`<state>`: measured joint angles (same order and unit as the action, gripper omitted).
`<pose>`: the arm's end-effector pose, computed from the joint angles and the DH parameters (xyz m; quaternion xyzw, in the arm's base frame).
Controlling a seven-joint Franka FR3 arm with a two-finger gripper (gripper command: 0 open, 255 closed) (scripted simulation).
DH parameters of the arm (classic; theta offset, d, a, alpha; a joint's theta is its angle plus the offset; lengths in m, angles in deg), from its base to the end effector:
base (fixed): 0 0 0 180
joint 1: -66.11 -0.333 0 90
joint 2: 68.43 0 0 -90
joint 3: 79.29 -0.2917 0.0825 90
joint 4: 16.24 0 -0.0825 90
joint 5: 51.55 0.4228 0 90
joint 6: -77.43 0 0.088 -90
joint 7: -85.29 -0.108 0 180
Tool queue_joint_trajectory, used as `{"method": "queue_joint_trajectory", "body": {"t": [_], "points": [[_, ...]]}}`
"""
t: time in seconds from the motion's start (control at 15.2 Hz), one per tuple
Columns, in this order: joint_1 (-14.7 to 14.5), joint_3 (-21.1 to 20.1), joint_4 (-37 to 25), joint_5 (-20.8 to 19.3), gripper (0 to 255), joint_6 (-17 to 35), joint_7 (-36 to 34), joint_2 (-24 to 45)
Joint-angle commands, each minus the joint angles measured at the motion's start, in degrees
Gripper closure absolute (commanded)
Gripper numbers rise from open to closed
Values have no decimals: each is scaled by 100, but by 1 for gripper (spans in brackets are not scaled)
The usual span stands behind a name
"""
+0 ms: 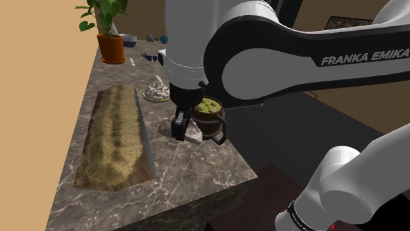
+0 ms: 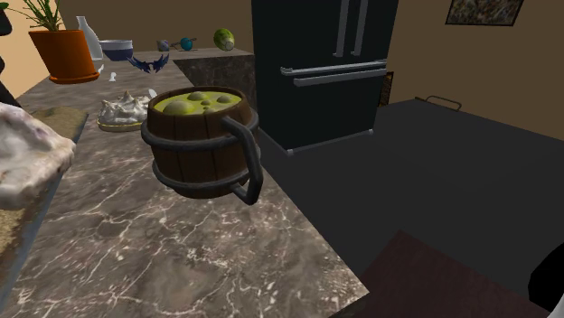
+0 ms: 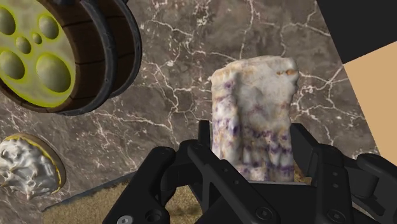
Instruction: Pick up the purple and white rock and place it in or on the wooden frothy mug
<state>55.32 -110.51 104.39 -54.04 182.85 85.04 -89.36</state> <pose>0.3699 0.3550 0.5188 0.9305 0.3472 0.0627 0.0983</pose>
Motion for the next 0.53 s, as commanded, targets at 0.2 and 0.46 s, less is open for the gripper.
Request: {"method": "queue_joint_trajectory", "body": {"t": [0.2, 0.46], "points": [[22, 33, -404, -12, 255, -384, 67, 15], [42, 49, -739, -29, 255, -685, 107, 49]]}}
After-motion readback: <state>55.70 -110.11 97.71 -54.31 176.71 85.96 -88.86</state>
